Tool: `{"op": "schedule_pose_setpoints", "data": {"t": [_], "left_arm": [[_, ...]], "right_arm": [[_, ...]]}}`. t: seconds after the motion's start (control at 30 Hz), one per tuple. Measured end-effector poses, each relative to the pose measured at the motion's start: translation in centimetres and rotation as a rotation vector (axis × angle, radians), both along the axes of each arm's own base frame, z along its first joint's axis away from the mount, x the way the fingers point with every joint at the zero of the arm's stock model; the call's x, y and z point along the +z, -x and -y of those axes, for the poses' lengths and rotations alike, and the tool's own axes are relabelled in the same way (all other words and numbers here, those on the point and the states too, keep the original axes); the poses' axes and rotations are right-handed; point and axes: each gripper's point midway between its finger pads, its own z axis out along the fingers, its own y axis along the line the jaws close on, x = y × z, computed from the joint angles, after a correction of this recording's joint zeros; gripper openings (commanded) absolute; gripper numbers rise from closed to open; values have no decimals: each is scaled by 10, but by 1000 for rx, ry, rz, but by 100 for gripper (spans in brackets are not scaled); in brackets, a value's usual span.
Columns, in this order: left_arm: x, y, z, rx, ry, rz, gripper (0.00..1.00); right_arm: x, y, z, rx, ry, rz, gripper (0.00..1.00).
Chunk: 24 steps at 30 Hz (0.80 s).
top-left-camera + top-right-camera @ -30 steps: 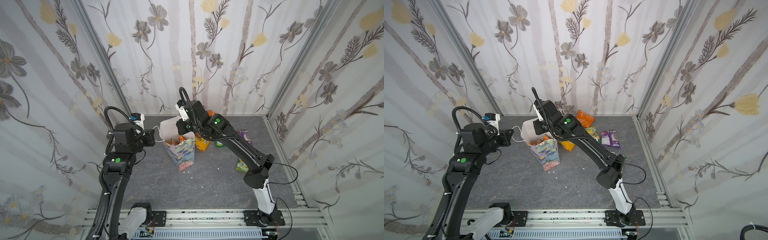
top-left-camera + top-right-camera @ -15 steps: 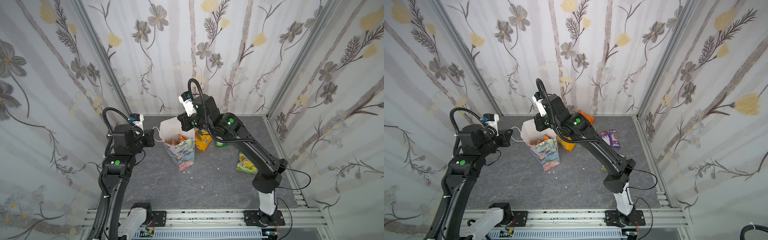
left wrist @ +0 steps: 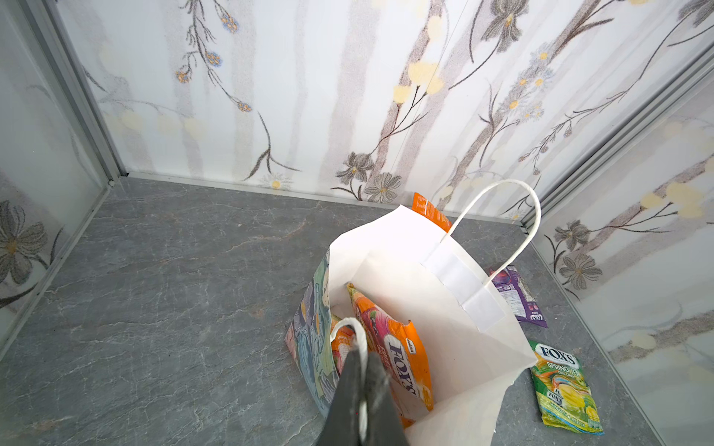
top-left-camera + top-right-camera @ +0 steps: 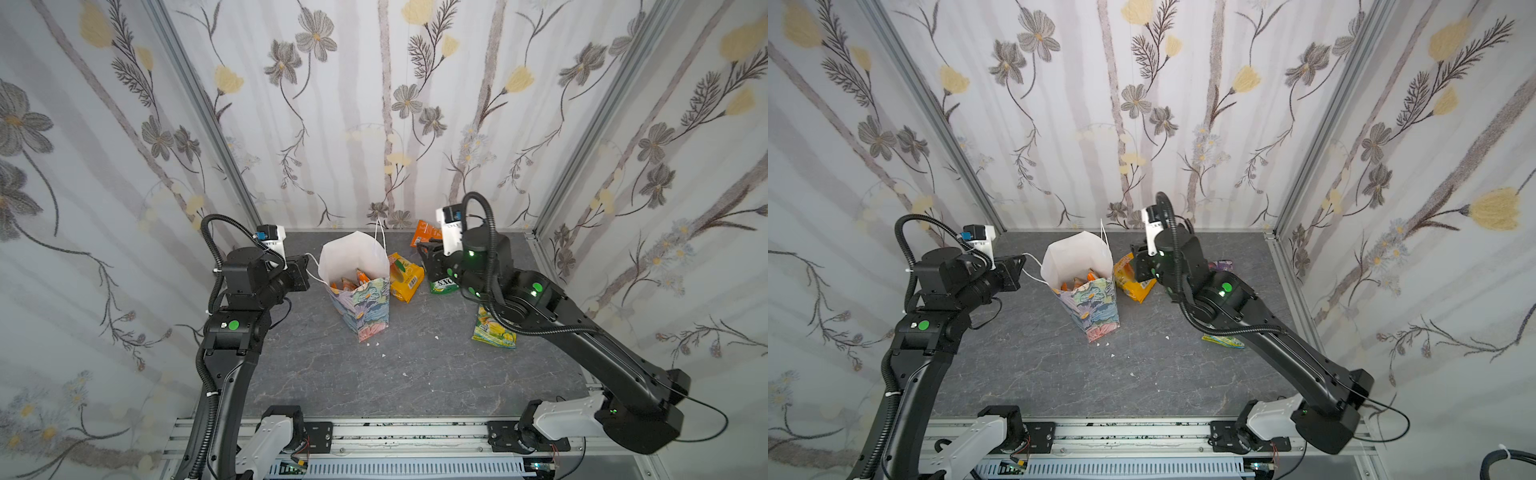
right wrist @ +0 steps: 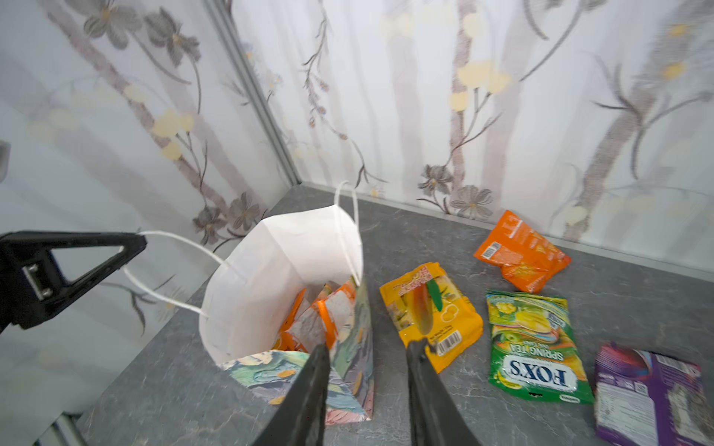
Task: Place the snacks into the paper bag
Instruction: Pick up the snack from the middle-right of the table.
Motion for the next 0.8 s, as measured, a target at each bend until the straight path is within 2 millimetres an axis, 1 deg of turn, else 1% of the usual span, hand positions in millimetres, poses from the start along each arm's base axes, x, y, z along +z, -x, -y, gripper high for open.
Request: {"op": "schedule_pose_setpoints", "data": {"t": [0.07,0.13,0.23,0.3,0.33,0.37,0.43,0.57,0.6,0.67,0.73,0.8], "left_arm": [[0,0,0,3,6,-1,0],[1,1,0,6,15,-3,0],[2,0,-2,19,18,-8,0],[3,0,-3,27,15,-12,0],[3,0,-4,31,14,-15,0],[2,-1,-5,40,14,-19,0],[1,-3,-7,54,16,-29,0],[-2,-7,-9,72,27,-46,0],[-3,-8,-10,78,26,-53,0],[-3,-9,-10,79,27,-60,0],[-5,-8,-10,80,27,-66,0],[-6,-6,-10,80,26,-66,0]], "right_arm": [[-6,-3,33,-86,-35,0,58],[-22,-4,66,-163,-56,-25,66],[-50,0,116,-292,-71,-73,70],[-66,2,143,-373,-69,-102,72],[-75,3,153,-407,-59,-119,73],[-83,3,158,-426,-51,-139,75],[-108,1,168,-460,-5,-195,77],[-157,-4,177,-479,71,-333,80],[-166,-4,181,-482,84,-360,81],[-177,-4,190,-496,81,-392,84],[-196,-2,202,-520,76,-441,85],[-214,2,210,-536,62,-496,82]]}}
